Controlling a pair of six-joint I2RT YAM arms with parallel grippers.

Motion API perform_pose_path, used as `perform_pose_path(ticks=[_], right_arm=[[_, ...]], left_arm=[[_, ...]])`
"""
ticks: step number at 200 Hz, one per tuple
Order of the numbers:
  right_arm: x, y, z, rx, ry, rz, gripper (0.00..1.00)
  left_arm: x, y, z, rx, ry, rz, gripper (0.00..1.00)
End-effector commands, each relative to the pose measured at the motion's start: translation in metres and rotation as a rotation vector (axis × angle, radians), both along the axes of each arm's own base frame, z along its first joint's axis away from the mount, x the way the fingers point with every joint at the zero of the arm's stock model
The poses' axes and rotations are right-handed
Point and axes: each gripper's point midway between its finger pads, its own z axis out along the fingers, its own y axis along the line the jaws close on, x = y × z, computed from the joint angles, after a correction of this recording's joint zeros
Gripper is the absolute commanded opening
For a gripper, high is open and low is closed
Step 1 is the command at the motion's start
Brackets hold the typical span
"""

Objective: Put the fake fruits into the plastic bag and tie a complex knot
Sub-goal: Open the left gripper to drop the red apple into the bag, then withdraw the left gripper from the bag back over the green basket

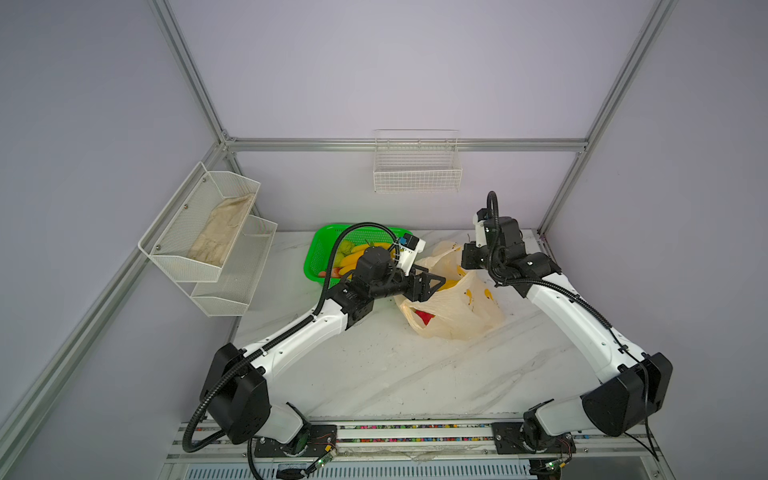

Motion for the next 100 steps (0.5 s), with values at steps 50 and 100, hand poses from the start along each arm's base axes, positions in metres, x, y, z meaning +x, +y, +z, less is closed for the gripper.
perform_pose_path(ticks=[50, 100], right_arm=[[-0.002, -0.007, 0.0, -0.029, -0.002, -0.018, 0.0], [-0.004, -0.008, 0.003, -0.028, -0.005, -0.019, 0.0]], left_arm=[[-0.015, 0.076, 0.07, -0.287, -0.056, 0.008, 0.74], [0.079, 0.175, -0.012, 0.148, 0.01, 0.71, 0.75]])
